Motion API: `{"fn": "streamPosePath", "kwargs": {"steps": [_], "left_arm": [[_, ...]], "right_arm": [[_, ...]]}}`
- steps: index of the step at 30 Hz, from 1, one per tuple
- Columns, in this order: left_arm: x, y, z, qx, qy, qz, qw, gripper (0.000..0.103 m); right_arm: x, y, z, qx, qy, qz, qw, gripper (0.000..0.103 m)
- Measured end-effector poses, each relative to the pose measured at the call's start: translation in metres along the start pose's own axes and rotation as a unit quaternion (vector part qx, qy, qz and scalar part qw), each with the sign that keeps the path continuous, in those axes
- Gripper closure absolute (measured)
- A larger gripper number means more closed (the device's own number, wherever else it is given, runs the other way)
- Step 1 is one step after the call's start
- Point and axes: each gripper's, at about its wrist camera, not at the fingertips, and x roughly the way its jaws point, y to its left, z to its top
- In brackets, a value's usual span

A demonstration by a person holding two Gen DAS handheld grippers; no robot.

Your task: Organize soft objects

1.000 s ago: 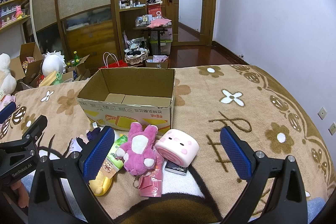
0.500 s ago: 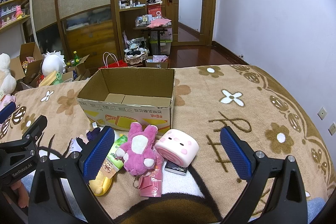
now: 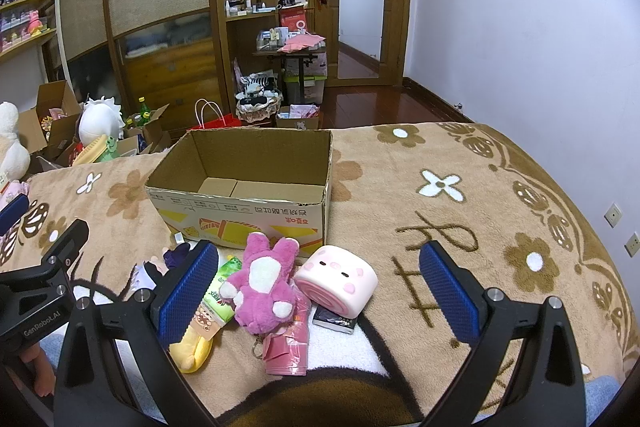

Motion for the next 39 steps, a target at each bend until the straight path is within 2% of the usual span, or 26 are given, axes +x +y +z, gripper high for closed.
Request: {"fn": "streamPosePath", "kwargs": {"steps": [39], "left_arm": [[-0.0008, 0.0035, -0.0003, 0.001, 0.005, 0.0, 1.0, 0.0]], "right_arm": [[-0.0008, -0.0004, 0.0005, -0.001, -0.001, 0.0, 1.0, 0.0]]}}
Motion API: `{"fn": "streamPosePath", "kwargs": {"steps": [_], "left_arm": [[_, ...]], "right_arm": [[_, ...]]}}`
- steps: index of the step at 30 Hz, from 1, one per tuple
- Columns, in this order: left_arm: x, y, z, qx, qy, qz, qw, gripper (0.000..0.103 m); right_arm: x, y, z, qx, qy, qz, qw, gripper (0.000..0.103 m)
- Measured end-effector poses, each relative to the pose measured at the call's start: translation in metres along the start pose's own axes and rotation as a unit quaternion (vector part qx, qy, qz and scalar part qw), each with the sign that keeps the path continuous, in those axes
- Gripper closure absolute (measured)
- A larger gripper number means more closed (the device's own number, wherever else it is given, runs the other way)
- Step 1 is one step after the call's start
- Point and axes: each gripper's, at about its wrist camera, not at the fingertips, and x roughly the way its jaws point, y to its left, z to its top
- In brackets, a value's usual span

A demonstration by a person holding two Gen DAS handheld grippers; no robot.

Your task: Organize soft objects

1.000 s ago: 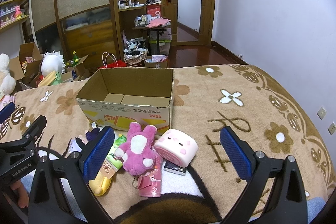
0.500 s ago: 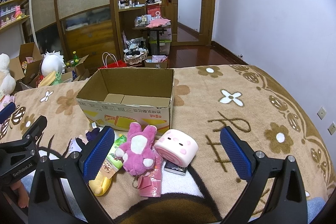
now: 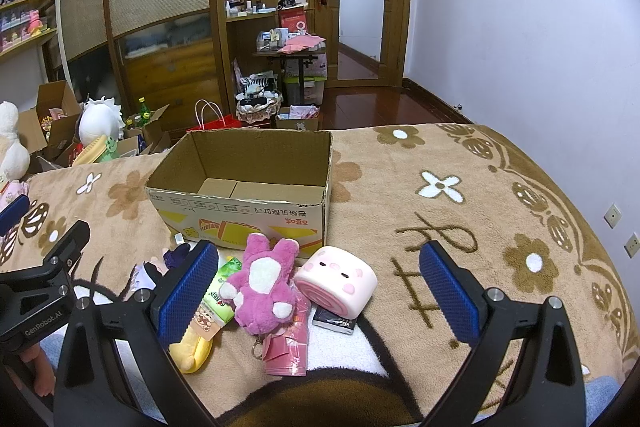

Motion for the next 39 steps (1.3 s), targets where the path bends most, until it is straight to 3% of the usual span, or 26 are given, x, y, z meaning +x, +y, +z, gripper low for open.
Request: {"fn": "streamPosePath", "kwargs": {"steps": [5, 13, 24, 39], "left_arm": [[0.001, 0.006, -0.003, 0.0, 0.003, 0.002, 1.0, 0.0], [0.022, 0.016, -0.003, -0.024, 0.05, 0.007, 0.9984, 0.0], [0.06, 0.014, 0.011, -0.021, 0.094, 0.01, 0.9952, 0.0], [0.142, 0.008, 0.01, -0.046, 0.163, -0.001, 0.9855, 0.0]], "right_arm": [[0.0, 0.0, 0.0, 0.0, 0.0, 0.0, 1.0, 0.0], [0.008, 0.0, 0.003, -0.003, 0.011, -0.014, 1.0, 0.0], [0.041, -0.025, 0.022, 0.045, 0.031, 0.003, 0.998, 0.0], [0.098, -0.032, 0.01, 0.075, 0.11, 0.036, 0.99, 0.0]]}}
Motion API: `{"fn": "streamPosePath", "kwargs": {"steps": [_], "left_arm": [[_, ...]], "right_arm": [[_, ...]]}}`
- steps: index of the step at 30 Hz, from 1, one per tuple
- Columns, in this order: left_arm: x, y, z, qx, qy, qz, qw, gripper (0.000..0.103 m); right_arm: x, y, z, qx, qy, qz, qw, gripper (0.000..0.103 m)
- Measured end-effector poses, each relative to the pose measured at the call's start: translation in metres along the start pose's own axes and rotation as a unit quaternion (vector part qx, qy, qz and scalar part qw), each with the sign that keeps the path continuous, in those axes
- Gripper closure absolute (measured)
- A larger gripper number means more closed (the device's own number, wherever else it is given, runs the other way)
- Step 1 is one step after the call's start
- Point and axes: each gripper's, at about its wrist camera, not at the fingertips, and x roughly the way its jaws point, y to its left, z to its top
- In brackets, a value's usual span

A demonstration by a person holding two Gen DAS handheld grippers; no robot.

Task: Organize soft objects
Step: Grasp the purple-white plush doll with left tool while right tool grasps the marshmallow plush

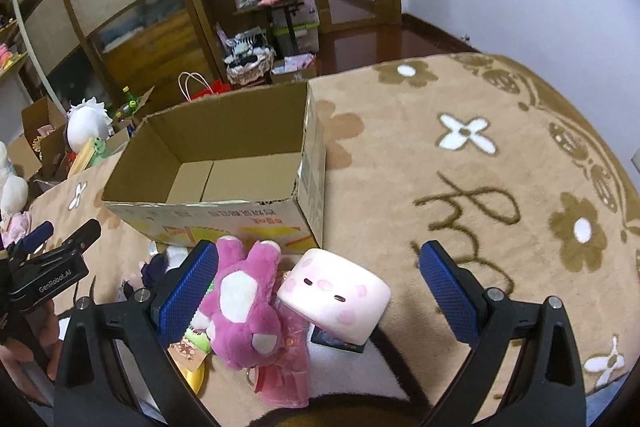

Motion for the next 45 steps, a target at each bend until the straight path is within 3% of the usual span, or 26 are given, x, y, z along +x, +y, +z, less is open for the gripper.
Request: {"fn": "streamPosePath", "kwargs": {"steps": [10, 21, 26, 40, 45], "left_arm": [[0.035, -0.003, -0.013, -0.014, 0.066, -0.032, 0.9972, 0.0], [0.045, -0.018, -0.027, 0.02, 0.104, -0.04, 0.9936, 0.0], [0.051, -0.016, -0.029, 0.009, 0.128, -0.067, 0.9895, 0.0], [0.057, -0.03, -0.038, 0.04, 0.159, -0.075, 0.9837, 0.0], [0.067, -0.03, -0.04, 0.037, 0.178, -0.078, 0.9803, 0.0]], "right_arm": [[0.033, -0.006, -0.006, 0.013, 0.043, -0.007, 0.999, 0.0], [0.058, -0.006, -0.016, 0.004, 0.09, -0.024, 0.996, 0.0], [0.068, -0.01, -0.022, 0.01, 0.113, -0.03, 0.993, 0.0], [0.073, -0.011, -0.022, 0.015, 0.118, -0.025, 0.993, 0.0], [0.077, -0.013, -0.024, 0.02, 0.127, -0.015, 0.992, 0.007]]}}
